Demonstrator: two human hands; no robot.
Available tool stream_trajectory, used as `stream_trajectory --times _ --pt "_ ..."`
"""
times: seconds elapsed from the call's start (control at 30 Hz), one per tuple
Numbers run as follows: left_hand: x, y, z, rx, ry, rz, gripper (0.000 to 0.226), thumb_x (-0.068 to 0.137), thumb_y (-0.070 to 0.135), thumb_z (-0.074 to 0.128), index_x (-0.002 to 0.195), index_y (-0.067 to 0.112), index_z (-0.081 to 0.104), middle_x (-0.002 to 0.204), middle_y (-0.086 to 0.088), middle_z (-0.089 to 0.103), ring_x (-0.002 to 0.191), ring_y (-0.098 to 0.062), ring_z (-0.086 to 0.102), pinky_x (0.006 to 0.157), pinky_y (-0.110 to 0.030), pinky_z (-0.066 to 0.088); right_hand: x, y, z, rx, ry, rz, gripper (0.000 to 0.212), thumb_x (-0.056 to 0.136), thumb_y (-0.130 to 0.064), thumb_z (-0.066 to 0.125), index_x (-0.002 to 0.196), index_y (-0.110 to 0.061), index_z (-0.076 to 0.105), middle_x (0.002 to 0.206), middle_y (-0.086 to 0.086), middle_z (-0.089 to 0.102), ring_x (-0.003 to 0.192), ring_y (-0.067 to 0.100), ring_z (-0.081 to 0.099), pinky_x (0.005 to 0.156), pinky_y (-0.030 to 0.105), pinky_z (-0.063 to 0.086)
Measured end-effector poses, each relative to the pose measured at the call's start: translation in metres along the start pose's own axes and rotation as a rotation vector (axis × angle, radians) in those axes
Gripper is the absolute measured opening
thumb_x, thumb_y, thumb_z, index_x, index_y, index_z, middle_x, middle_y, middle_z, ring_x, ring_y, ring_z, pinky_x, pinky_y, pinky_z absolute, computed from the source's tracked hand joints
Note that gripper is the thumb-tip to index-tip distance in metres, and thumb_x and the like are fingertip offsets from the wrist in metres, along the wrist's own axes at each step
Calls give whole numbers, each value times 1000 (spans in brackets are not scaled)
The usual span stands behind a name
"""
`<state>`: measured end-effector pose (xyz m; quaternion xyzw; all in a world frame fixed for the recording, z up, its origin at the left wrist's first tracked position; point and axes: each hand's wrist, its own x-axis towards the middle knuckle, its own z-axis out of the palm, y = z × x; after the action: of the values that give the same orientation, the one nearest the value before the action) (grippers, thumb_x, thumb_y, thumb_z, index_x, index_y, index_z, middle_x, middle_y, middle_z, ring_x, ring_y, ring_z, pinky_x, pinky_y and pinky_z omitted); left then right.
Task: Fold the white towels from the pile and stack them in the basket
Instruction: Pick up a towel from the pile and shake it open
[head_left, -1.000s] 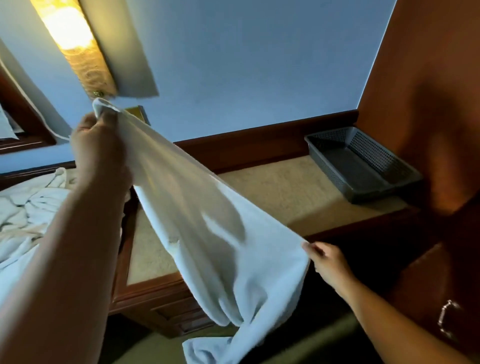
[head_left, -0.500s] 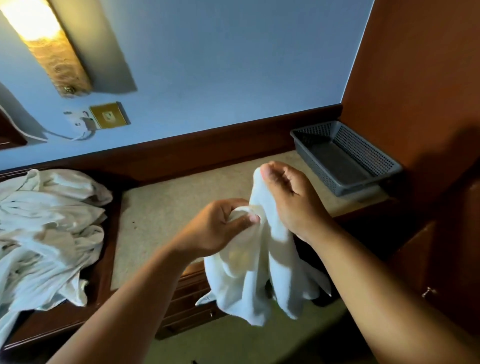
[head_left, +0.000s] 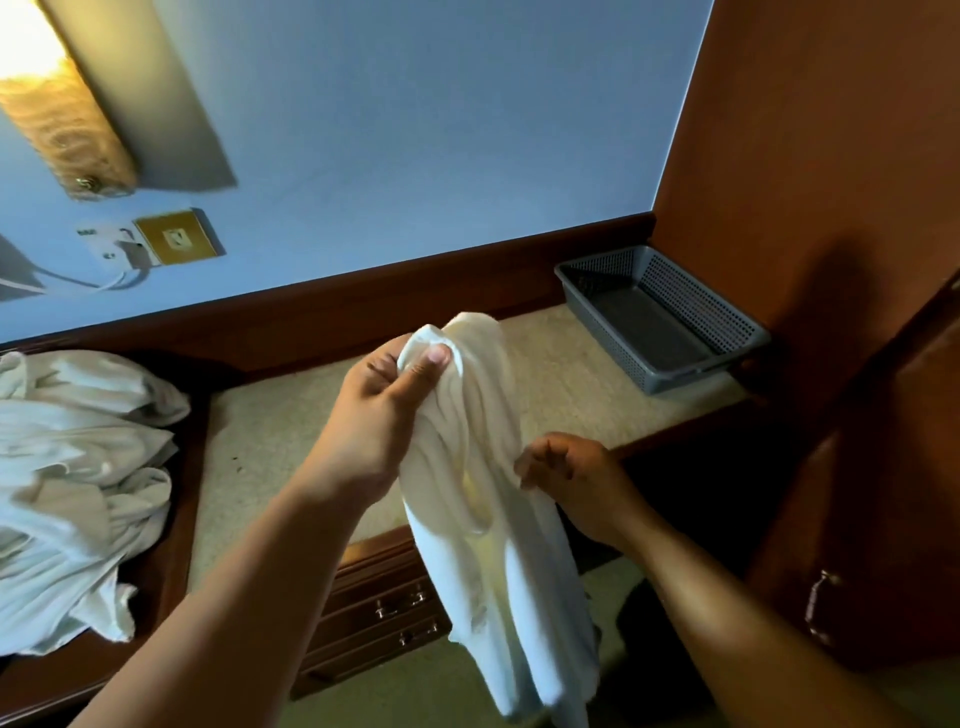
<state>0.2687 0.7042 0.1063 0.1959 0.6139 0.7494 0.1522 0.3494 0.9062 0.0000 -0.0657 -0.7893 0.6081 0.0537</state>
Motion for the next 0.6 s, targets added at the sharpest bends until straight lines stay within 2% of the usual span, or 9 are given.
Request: stream_trajectory --times 0.1,0.13,0.2,0.23,0.3,0.37,0.43,0.5,0.6 --pt "0 3 -5 -39 21 -38 21 101 28 58 101 9 66 89 -19 62 79 -30 62 74 -43 54 -10 37 7 79 -25 65 18 97 -25 62 81 -18 64 79 6 65 78 20 60 79 48 49" --pt "-2 4 -6 -40 19 -48 22 100 29 59 102 8 65 89 -19 62 78 -30 62 73 -43 54 -13 39 10 88 -13 73 17 99 -26 60 85 -15 61 81 12 63 77 22 58 78 48 48" --pt "-5 4 -6 0 -2 -57 25 96 30 60 101 6 64 87 -18 61 77 -30 60 71 -41 53 -16 27 17 106 -4 47 28 97 -41 60 96 -13 58 89 17 63 79 24 59 76 39 50" --pt "-6 3 -5 30 -16 -59 25 95 30 60 99 6 64 86 -18 61 77 -30 60 71 -40 52 -16 18 20 153 4 36 34 94 -46 62 102 -14 57 97 15 65 85 22 63 77 33 53" --pt "-8 0 -3 49 -19 -67 25 93 31 60 96 6 64 85 -18 61 78 -31 58 73 -42 49 -14 -2 25 274 44 -21 54 84 -59 68 118 -18 55 113 6 66 103 21 66 81 31 56" --pt "-8 -2 -1 29 -2 -81 28 92 31 62 96 3 63 85 -20 60 80 -32 56 75 -47 46 -14 -13 28 372 25 -124 62 84 -55 67 129 -16 52 122 5 65 112 23 65 86 35 57" --pt "-6 1 -1 18 13 -90 27 92 32 63 95 5 65 86 -20 61 81 -33 56 77 -50 46 -14 -14 35 309 20 -147 57 85 -54 68 128 -18 56 120 5 67 110 26 66 90 45 57" --pt "-5 5 -3 29 13 -83 21 93 31 62 95 11 67 87 -19 61 82 -33 58 79 -49 47 -10 -6 43 174 74 -71 47 83 -54 72 118 -24 63 112 0 71 103 22 69 89 51 57" --pt "-5 11 -8 13 34 -58 29 94 29 60 101 2 63 88 -20 59 83 -34 56 80 -50 46 -5 9 52 172 76 38 18 95 -28 66 109 -17 67 100 2 75 93 15 72 88 45 58"
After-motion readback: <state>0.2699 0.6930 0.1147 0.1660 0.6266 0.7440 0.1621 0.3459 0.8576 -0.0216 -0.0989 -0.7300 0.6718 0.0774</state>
